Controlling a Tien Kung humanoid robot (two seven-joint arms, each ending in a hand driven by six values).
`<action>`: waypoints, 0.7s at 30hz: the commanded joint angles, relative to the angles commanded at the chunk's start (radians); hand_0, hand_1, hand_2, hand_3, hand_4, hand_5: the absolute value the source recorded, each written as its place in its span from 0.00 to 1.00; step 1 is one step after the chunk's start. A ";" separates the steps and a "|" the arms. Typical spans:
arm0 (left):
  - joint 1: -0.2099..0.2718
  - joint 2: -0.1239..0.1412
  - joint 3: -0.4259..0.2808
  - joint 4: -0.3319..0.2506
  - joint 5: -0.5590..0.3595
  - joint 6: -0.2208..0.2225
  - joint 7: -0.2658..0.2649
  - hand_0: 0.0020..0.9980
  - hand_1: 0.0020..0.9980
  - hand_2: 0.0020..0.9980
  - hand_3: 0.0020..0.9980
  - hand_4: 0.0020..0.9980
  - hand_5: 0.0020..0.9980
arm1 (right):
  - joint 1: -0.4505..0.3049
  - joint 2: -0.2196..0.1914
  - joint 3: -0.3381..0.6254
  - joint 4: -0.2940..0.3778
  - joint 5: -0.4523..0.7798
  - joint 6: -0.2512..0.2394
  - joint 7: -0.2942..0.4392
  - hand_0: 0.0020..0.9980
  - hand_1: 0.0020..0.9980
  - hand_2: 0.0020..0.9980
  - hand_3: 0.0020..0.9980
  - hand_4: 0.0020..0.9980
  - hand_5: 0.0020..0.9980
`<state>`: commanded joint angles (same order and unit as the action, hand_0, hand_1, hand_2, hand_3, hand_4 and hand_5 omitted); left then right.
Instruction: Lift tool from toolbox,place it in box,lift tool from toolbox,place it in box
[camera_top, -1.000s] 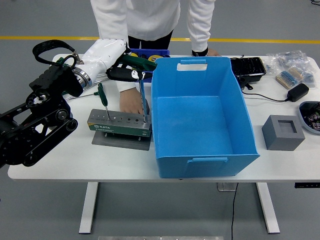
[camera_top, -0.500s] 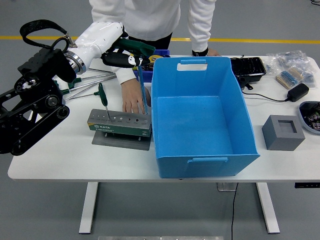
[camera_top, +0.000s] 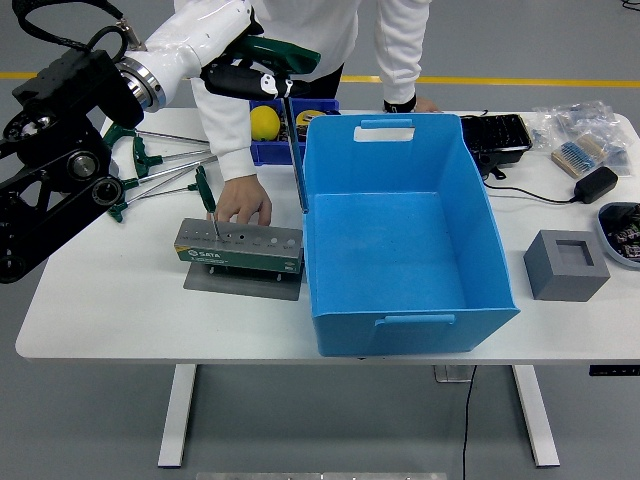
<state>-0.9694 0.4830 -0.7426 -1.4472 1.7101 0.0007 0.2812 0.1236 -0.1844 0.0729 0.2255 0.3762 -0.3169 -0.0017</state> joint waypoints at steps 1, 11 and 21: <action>-0.010 0.000 0.002 -0.001 -0.006 -0.001 0.000 0.20 0.00 0.01 0.03 0.97 0.76 | 0.000 0.000 0.001 0.000 -0.002 0.000 -0.001 0.70 0.67 0.73 0.55 0.79 0.69; -0.067 -0.044 0.010 -0.036 -0.016 0.001 -0.001 0.20 0.00 0.01 0.03 0.97 0.77 | 0.002 -0.004 0.004 0.001 -0.010 0.000 -0.001 0.70 0.67 0.73 0.55 0.79 0.69; -0.081 -0.131 0.183 -0.033 -0.027 0.015 -0.022 0.20 0.00 0.01 0.03 0.97 0.77 | 0.007 -0.005 0.022 0.003 -0.044 -0.005 -0.011 0.70 0.67 0.73 0.55 0.79 0.69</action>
<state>-1.0504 0.3515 -0.5593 -1.4800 1.6829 0.0153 0.2593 0.1304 -0.1890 0.0951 0.2285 0.3322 -0.3222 -0.0126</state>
